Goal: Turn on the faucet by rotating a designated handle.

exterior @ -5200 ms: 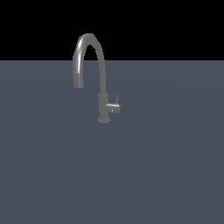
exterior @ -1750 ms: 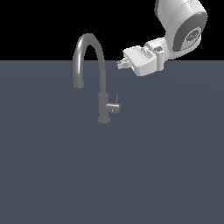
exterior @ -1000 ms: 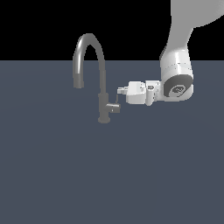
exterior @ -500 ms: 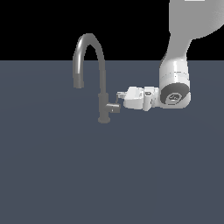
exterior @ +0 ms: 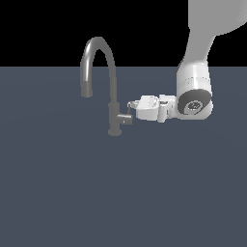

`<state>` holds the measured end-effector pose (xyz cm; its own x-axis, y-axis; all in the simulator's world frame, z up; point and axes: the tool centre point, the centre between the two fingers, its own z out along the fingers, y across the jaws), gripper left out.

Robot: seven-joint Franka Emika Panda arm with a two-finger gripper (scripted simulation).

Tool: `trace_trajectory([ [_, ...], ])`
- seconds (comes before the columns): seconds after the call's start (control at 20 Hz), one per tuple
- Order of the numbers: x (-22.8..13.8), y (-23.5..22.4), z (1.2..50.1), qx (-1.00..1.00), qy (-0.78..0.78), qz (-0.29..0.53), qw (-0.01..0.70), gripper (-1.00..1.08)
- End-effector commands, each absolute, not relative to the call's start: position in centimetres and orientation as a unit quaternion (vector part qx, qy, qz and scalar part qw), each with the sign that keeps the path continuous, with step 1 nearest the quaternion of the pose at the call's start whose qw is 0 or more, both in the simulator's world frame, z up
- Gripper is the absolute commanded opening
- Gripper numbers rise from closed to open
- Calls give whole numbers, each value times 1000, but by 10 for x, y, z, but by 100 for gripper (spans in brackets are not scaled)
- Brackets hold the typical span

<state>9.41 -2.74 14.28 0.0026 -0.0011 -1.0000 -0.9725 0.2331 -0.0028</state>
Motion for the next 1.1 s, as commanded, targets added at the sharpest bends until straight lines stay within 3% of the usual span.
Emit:
trace_trajectory([
  [0.0, 88, -26, 145, -439, 555, 437, 556, -100],
  [1.05, 47, -16, 142, -440, 554, 434, 558, -100],
])
